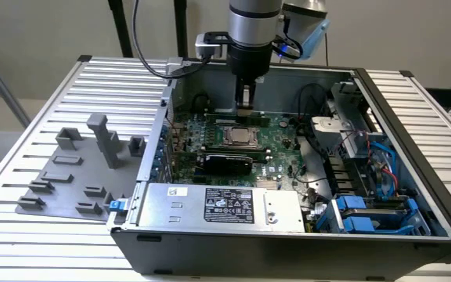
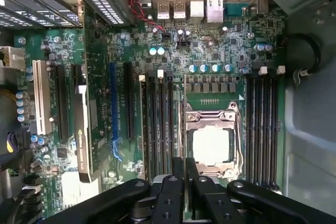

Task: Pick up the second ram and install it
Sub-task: 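Insert the second ram into the second slot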

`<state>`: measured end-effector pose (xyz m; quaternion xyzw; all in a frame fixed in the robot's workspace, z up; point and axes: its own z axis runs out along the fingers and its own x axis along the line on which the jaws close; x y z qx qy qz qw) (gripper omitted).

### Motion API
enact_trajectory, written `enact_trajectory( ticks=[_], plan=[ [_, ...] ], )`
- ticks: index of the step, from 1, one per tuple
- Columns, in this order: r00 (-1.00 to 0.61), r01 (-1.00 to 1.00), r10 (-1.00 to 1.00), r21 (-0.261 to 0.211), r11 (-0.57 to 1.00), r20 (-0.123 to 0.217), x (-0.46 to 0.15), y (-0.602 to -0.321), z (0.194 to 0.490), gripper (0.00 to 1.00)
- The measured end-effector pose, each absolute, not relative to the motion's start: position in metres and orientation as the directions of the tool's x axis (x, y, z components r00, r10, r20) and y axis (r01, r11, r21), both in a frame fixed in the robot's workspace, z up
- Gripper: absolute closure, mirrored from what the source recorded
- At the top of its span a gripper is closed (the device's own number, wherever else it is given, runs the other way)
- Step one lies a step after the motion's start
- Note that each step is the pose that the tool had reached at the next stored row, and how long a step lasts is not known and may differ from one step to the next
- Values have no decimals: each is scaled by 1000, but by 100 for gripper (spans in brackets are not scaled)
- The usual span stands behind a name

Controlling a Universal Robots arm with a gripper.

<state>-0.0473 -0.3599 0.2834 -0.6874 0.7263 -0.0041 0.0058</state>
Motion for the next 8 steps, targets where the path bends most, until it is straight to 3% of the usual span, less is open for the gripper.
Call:
enact_trajectory(
  ticks=[8],
  plan=[
    [-55,-998,-998,-14,55,-5,-47,-371,269,100]
  ],
)
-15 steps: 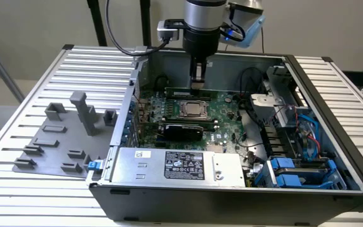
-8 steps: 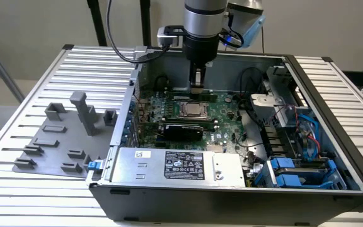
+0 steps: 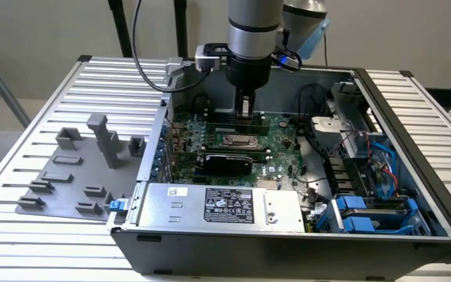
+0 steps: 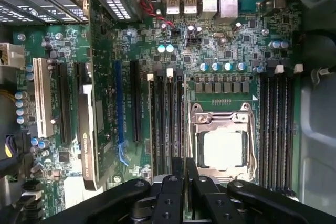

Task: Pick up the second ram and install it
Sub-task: 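Insert the second ram into the second slot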

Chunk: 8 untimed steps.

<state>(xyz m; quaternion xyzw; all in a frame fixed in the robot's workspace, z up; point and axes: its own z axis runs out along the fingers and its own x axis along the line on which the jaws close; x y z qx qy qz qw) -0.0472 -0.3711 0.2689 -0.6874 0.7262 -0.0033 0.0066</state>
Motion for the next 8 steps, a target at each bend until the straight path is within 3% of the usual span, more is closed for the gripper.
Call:
enact_trajectory(
  ticks=[8],
  plan=[
    [-55,-998,-998,-14,55,-6,-47,-373,254,100]
  ],
)
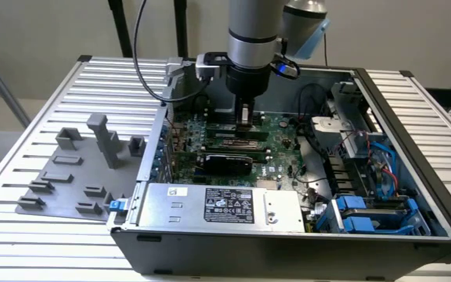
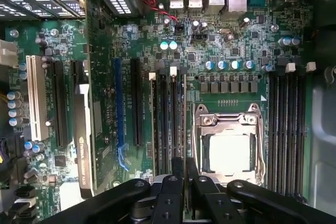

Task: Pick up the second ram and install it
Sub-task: 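Insert the second ram into the second slot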

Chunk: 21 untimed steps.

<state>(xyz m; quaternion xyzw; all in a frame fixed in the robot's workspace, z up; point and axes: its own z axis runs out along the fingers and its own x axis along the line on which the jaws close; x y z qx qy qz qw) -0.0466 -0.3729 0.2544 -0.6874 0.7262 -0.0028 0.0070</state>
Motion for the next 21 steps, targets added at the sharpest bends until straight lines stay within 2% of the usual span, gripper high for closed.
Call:
enact_trajectory(
  ticks=[8,21],
  plan=[
    [-50,-999,-999,-14,50,-6,-46,-373,241,100],
    [-49,-999,-999,-7,50,-6,-44,-376,236,100]
  ],
)
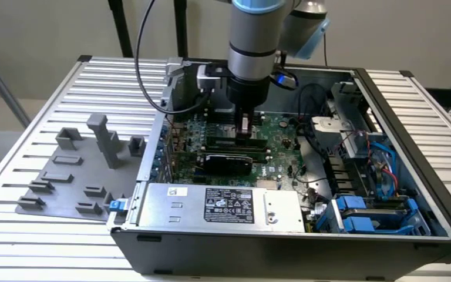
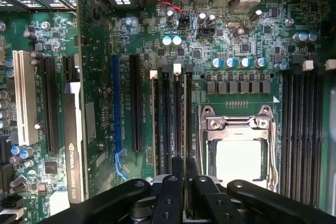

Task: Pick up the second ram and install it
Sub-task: 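Insert the second ram into the second slot, then press down the second ram until it locks into place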

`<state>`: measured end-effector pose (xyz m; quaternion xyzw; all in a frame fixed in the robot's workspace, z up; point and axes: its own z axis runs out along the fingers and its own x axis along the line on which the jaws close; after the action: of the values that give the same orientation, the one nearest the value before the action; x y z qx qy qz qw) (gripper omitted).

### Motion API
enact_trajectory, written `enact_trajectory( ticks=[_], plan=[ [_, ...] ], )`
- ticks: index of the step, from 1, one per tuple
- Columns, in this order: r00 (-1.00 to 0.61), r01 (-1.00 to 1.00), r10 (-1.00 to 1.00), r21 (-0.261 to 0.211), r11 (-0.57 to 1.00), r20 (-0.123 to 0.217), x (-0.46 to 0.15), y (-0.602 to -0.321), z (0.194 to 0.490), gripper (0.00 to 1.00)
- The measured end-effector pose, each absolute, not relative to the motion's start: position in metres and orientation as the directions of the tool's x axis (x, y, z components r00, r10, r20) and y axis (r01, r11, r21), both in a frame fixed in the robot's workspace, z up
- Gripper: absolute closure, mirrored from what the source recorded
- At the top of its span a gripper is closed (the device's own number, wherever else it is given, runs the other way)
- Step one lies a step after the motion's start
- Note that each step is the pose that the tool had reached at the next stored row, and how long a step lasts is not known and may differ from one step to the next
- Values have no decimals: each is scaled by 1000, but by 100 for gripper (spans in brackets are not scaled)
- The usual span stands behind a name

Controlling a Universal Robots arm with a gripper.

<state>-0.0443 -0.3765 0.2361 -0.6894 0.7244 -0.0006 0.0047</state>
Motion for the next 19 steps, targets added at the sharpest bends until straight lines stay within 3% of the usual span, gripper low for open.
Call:
enact_trajectory(
  ticks=[19],
  plan=[
    [-49,-999,-999,-7,49,0,-43,-378,228,100]
  ],
)
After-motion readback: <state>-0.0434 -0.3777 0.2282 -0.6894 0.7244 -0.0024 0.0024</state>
